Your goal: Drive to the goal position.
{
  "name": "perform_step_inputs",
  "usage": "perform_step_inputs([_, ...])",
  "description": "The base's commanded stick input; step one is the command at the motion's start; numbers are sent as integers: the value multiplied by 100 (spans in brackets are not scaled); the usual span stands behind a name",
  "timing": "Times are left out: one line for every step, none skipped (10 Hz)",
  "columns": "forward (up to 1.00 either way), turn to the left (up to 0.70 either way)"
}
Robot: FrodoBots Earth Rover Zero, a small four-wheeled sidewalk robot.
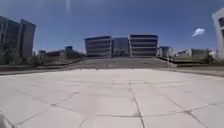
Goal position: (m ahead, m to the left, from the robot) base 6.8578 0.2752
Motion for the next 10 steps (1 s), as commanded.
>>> perform_step_inputs([70,0])
perform_step_inputs([70,0])
perform_step_inputs([70,0])
perform_step_inputs([70,0])
perform_step_inputs([70,0])
perform_step_inputs([70,0])
perform_step_inputs([70,0])
perform_step_inputs([70,0])
perform_step_inputs([70,0])
perform_step_inputs([70,0])
